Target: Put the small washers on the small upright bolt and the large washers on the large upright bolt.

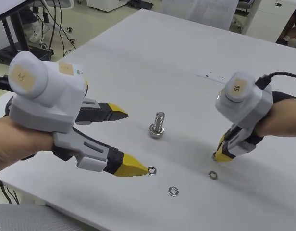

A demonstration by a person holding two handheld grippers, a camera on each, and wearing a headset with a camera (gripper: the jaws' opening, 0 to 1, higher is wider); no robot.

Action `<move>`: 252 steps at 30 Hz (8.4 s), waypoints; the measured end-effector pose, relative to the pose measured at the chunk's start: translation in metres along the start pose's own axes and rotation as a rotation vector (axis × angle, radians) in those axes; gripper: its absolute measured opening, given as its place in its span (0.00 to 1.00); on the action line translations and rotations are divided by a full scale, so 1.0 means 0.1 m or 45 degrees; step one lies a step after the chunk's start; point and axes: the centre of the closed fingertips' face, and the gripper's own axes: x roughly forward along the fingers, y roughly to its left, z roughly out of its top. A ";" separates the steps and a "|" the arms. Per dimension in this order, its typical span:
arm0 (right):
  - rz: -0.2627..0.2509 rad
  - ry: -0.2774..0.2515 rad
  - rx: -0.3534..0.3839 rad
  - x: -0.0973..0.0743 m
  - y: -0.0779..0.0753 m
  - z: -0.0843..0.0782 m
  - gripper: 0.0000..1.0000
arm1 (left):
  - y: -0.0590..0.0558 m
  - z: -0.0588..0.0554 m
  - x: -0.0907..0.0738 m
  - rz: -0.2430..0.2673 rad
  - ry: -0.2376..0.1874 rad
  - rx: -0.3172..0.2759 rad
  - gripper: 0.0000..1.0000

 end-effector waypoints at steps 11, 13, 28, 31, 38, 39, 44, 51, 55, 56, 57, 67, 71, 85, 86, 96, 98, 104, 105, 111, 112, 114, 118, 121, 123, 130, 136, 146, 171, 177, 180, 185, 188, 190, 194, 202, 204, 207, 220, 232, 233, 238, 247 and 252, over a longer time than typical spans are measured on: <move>0.006 -0.005 -0.006 0.01 0.01 -0.01 0.15 | 0.00 -0.01 0.00 0.001 0.003 -0.002 0.79; 0.005 -0.010 -0.004 0.01 0.00 0.00 0.16 | 0.00 -0.01 0.00 0.002 0.002 -0.003 0.79; -0.033 -0.053 0.007 -0.08 -0.07 0.02 0.28 | 0.00 0.00 0.01 0.000 0.000 0.001 0.79; -0.046 -0.066 0.016 -0.12 -0.10 0.01 0.30 | 0.00 0.00 0.01 0.000 -0.002 0.002 0.80; -0.069 -0.082 0.041 -0.20 -0.11 -0.09 0.30 | 0.00 0.01 0.01 -0.001 -0.005 0.004 0.80; -0.071 -0.082 0.045 -0.21 -0.11 -0.10 0.30 | 0.00 0.01 0.01 -0.001 -0.006 0.004 0.80; -0.084 -0.087 0.068 -0.27 -0.11 -0.18 0.30 | -0.01 0.01 0.01 -0.002 -0.008 0.006 0.79; -0.094 -0.095 0.086 -0.33 -0.06 -0.25 0.30 | -0.02 0.02 0.02 -0.004 -0.008 0.012 0.79; -0.088 -0.090 0.089 -0.31 0.00 -0.29 0.30 | -0.02 0.03 0.02 -0.003 -0.010 0.013 0.79; -0.085 -0.088 0.090 -0.31 0.03 -0.30 0.30 | -0.01 0.03 0.02 -0.002 -0.009 0.013 0.79; -0.083 -0.087 0.089 -0.30 0.04 -0.31 0.30 | -0.01 0.03 0.01 -0.002 -0.009 0.014 0.79; -0.042 -0.074 0.065 -0.23 0.23 -0.31 0.30 | -0.02 0.04 0.02 0.000 -0.013 0.016 0.79; -0.028 -0.073 0.059 -0.19 0.29 -0.29 0.29 | -0.02 0.04 0.01 0.002 -0.014 0.017 0.79; 0.027 -0.066 0.004 0.02 0.46 -0.15 0.27 | -0.04 0.04 -0.03 0.007 -0.022 0.020 0.78; 0.028 -0.064 0.001 0.03 0.45 -0.14 0.27 | -0.04 0.03 -0.03 0.009 -0.021 0.021 0.78; 0.022 -0.047 -0.046 0.06 0.42 -0.06 0.25 | -0.03 0.04 -0.04 0.014 -0.029 0.020 0.78; 0.020 -0.041 -0.053 0.06 0.41 -0.06 0.24 | -0.03 0.04 -0.04 0.015 -0.031 0.018 0.78; 0.019 -0.020 -0.083 0.09 0.42 -0.07 0.22 | -0.03 0.04 -0.04 0.018 -0.031 0.015 0.78; 0.017 -0.015 -0.089 0.09 0.41 -0.07 0.22 | -0.03 0.04 -0.04 0.017 -0.029 0.016 0.78; 0.016 -0.011 -0.097 0.09 0.40 -0.08 0.21 | -0.03 0.04 -0.04 0.018 -0.030 0.011 0.78; 0.016 -0.010 -0.098 0.09 0.40 -0.08 0.21 | -0.04 0.03 -0.04 0.017 -0.028 0.012 0.78; 0.018 -0.006 -0.114 0.09 0.41 -0.08 0.19 | -0.04 0.04 -0.04 0.014 -0.029 0.011 0.78; 0.019 0.003 -0.141 0.10 0.41 -0.07 0.18 | -0.05 0.03 -0.03 0.014 -0.026 0.012 0.78; 0.017 0.005 -0.152 0.09 0.41 -0.07 0.17 | -0.05 0.03 -0.04 0.014 -0.027 0.011 0.78; 0.016 0.005 -0.161 0.10 0.41 -0.07 0.16 | -0.05 0.03 -0.04 0.014 -0.026 0.010 0.77; 0.012 0.006 -0.172 0.10 0.42 -0.07 0.15 | -0.05 0.02 -0.03 0.014 -0.024 0.009 0.77; 0.013 0.006 -0.160 0.10 0.42 -0.07 0.15 | -0.05 0.02 -0.02 0.013 -0.021 0.005 0.77; 0.014 0.026 -0.167 0.10 0.40 -0.06 0.14 | -0.03 0.01 -0.02 0.014 -0.015 0.005 0.77; 0.014 0.007 -0.088 0.00 0.46 -0.06 0.13 | -0.02 0.04 -0.08 0.023 -0.036 0.016 0.77; 0.001 0.002 -0.064 -0.11 0.43 -0.10 0.13 | -0.01 0.04 -0.08 0.025 -0.040 0.017 0.77; -0.005 0.007 -0.055 -0.16 0.43 -0.12 0.13 | -0.01 0.05 -0.08 0.027 -0.042 0.016 0.77; -0.023 0.000 -0.048 -0.28 0.45 -0.13 0.13 | -0.02 0.05 -0.09 0.028 -0.044 0.016 0.76; -0.033 -0.001 -0.046 -0.33 0.42 -0.14 0.13 | -0.02 0.05 -0.09 0.029 -0.043 0.017 0.76; -0.045 -0.008 -0.045 -0.38 0.41 -0.13 0.13 | -0.02 0.06 -0.09 0.028 -0.043 0.017 0.76; -0.073 -0.020 -0.039 -0.49 0.36 -0.12 0.13 | -0.03 0.06 -0.09 0.028 -0.042 0.018 0.76; -0.117 -0.020 -0.065 -0.65 0.26 -0.07 0.13 | -0.04 0.07 -0.09 0.028 -0.047 0.018 0.76; -0.127 -0.026 -0.069 -0.67 0.23 -0.04 0.13 | -0.04 0.07 -0.09 0.028 -0.049 0.017 0.76; -0.142 -0.034 -0.076 -0.70 0.19 0.00 0.13 | -0.04 0.07 -0.09 0.029 -0.046 0.018 0.76; -0.160 -0.036 -0.106 -0.68 0.04 0.10 0.13 | -0.04 0.07 -0.09 0.031 -0.046 0.015 0.76; -0.139 -0.021 -0.118 -0.58 0.00 0.09 0.13 | -0.03 0.04 -0.08 0.028 -0.039 0.011 0.76; -0.136 -0.020 -0.117 -0.57 -0.01 0.09 0.13 | -0.03 0.04 -0.08 0.029 -0.038 0.011 0.76; -0.131 -0.021 -0.111 -0.55 -0.04 0.08 0.13 | -0.02 0.04 -0.07 0.029 -0.039 0.009 0.76; -0.122 -0.014 -0.103 -0.51 -0.04 0.04 0.13 | -0.01 0.04 -0.07 0.032 -0.038 0.005 0.76; -0.116 -0.016 -0.102 -0.49 -0.06 0.05 0.13 | -0.01 0.04 -0.07 0.032 -0.037 0.005 0.76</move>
